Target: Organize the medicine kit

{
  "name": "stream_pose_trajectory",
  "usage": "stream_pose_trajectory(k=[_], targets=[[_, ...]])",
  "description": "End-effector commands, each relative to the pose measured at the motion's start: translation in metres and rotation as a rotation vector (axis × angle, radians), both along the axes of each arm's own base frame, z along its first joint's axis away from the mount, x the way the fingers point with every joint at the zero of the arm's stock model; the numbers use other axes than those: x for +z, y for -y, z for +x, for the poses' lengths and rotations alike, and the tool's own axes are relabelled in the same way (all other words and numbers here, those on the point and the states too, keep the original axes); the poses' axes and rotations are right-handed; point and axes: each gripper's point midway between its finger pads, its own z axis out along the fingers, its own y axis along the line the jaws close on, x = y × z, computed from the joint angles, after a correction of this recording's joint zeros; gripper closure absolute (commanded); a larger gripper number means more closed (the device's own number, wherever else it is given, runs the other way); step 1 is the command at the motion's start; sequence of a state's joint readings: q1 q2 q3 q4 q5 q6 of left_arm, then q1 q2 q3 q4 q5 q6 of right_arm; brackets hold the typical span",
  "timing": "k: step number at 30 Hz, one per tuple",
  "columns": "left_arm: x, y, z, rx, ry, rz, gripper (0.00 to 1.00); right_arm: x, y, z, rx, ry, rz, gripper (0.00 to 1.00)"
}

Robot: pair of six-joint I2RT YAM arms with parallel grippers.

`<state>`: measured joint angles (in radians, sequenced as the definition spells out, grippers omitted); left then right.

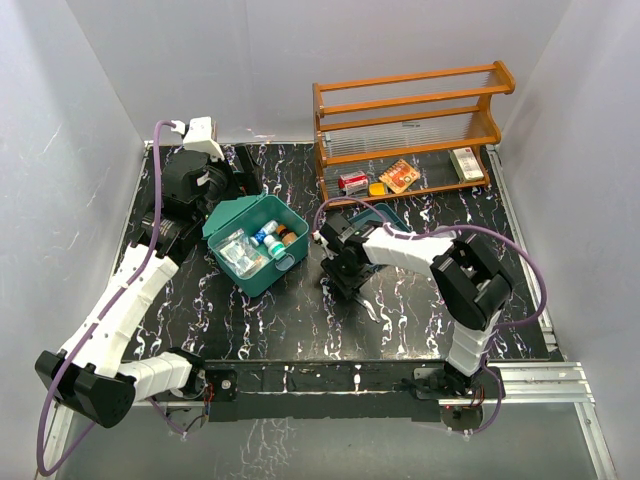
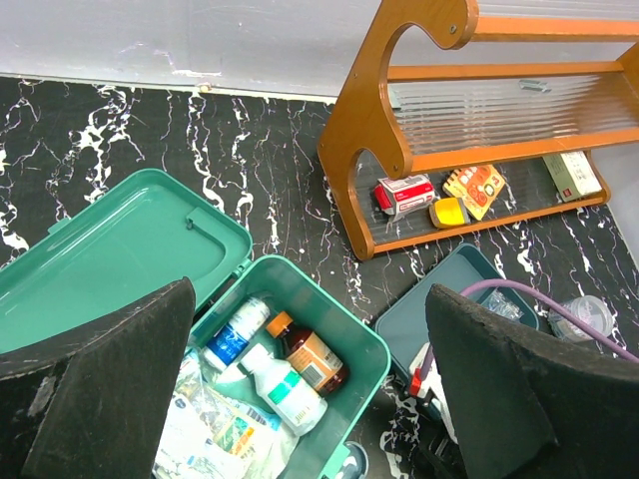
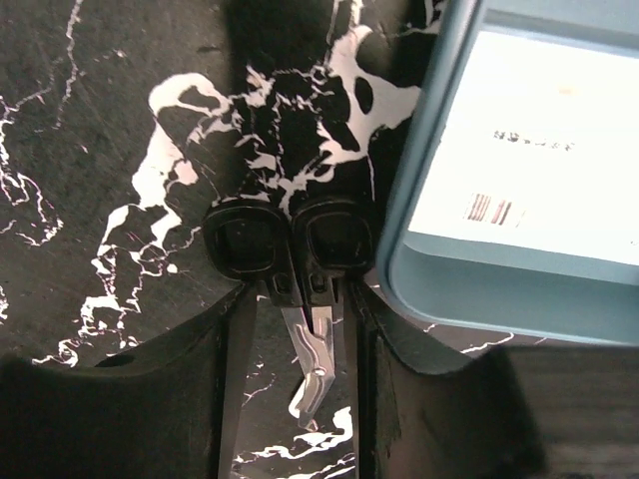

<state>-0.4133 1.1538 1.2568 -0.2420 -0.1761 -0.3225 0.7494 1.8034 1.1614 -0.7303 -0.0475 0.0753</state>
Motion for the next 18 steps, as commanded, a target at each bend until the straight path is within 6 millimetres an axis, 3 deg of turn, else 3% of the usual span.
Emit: stream_pose_trajectory(k=[1, 7, 13, 18], targets=[[0.023, -0.007, -0.003, 0.017, 0.056, -0.009, 0.01, -0.007, -0.021, 0.005, 0.048, 0.020, 0.029, 0.64], [0.022, -0.007, -0.004, 0.016, 0.054, -0.007, 0.01, -0.007, -0.028, 0.000, 0.051, 0.024, 0.038, 0.65], [0.022, -0.006, -0.003, 0.013, 0.055, -0.008, 0.01, -0.011, -0.031, 0.003, 0.042, 0.043, 0.012, 0.57], [0.023, -0.006, -0.003, 0.013, 0.056, -0.006, 0.01, -0.013, -0.028, 0.010, 0.024, 0.071, -0.017, 0.68]])
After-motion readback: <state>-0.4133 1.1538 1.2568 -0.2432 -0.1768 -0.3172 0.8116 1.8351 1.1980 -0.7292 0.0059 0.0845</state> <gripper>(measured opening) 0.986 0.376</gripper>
